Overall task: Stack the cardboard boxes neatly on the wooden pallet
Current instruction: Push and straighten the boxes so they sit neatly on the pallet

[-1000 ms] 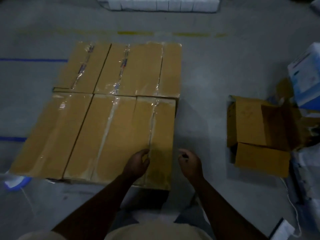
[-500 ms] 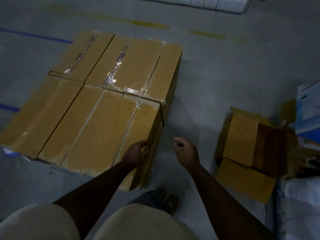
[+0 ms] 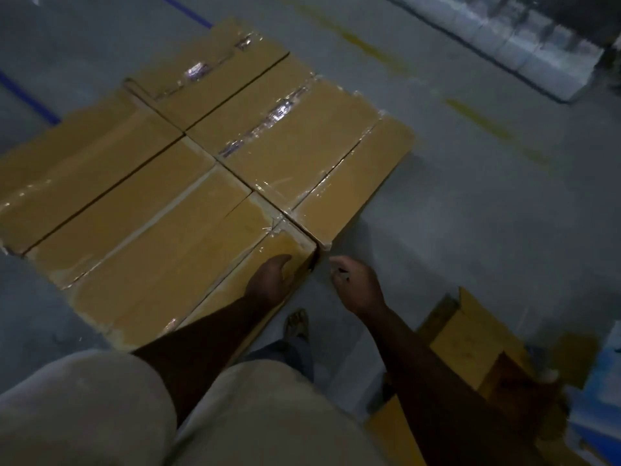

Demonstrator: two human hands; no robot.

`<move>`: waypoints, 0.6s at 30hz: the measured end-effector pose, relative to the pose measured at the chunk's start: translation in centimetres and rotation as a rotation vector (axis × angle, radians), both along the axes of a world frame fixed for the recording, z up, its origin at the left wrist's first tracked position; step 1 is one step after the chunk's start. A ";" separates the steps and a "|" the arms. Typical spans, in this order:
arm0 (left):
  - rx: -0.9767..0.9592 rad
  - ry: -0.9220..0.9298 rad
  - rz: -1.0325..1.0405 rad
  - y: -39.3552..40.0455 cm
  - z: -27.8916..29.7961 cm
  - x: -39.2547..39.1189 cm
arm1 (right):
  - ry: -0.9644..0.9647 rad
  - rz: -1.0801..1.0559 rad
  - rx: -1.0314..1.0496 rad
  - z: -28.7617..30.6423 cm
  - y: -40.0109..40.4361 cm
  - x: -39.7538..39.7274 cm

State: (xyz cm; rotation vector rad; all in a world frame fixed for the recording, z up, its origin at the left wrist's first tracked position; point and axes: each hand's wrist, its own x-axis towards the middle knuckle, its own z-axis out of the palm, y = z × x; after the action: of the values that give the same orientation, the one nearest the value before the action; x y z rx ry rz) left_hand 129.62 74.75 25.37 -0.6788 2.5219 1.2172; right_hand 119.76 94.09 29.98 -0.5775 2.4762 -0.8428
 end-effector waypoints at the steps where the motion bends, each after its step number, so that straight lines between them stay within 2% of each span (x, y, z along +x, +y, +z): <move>1: 0.004 -0.011 0.036 0.1 -0.2 -1.1 | -0.019 0.030 0.032 0.0 -0.5 -1.6; 3: 0.035 -0.022 0.104 0.2 -0.6 -3.0 | -0.104 0.087 0.111 -0.2 -1.5 -4.6; 5: 0.011 -0.065 0.081 0.0 -1.5 -5.1 | -0.154 0.226 0.353 -0.8 -2.7 -7.8; 6: -0.002 -0.101 0.042 0.0 -2.3 -5.8 | -0.151 0.321 0.500 -1.2 -3.2 -9.3; 8: 0.008 -0.144 0.012 0.3 -3.4 -7.2 | -0.092 0.455 0.623 -2.1 -4.1 -11.8; 10: -0.018 -0.131 0.059 0.8 -4.4 -8.4 | 0.000 0.551 0.612 -3.2 -4.8 -14.2; 12: -0.122 -0.131 0.095 1.4 -5.6 -9.0 | 0.085 0.658 0.604 -4.6 -5.3 -16.6; 18: -0.243 -0.292 0.249 4.3 -9.7 -12.0 | 0.316 1.032 0.588 -9.7 -6.3 -23.2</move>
State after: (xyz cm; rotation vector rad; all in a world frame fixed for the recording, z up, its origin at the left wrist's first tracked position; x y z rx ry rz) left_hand 117.67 79.04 15.69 -1.1660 2.4075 0.8113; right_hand 96.57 87.78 20.32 -1.5951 2.0371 0.3797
